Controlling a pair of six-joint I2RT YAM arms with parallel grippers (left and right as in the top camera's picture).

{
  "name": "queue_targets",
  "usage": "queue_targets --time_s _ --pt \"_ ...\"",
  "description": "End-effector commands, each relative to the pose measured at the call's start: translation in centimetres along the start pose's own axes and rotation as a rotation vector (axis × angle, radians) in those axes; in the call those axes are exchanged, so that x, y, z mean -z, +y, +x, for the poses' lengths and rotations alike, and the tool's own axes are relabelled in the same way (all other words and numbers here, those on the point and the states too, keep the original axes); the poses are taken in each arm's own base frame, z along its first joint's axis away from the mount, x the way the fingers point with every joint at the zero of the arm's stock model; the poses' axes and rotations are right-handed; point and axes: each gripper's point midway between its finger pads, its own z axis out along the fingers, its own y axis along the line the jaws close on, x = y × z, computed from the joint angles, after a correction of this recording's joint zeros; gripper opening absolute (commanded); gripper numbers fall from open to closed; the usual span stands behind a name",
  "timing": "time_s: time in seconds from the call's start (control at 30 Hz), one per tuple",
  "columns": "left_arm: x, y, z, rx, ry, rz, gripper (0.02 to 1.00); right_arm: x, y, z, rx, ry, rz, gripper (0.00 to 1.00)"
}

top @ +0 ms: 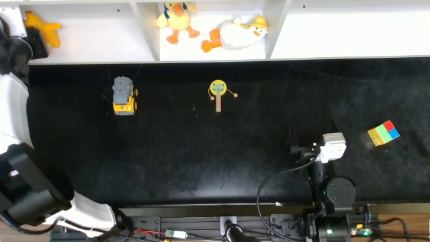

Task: Store Toys

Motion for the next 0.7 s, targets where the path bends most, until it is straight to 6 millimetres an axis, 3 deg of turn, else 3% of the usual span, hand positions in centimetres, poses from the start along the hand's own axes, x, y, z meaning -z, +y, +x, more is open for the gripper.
queue_targets --time_s 0.03,0.23,0.7 --pt "-0.74 -0.34 0.16 0.005 0.009 0.011 0.546 -0.02 -0.14 0.32 -0.001 -0.001 0.008 0.993" --pt "-0.74 -0.33 0.16 0.005 0.009 0.011 0.991 -0.02 -0.14 0.32 -0.001 -0.001 0.008 0.993" --pt "-0.42 -0.36 0.18 0.006 0.014 0.011 0.998 -0.02 -0.14 0.32 -0.001 -0.001 0.008 0.996"
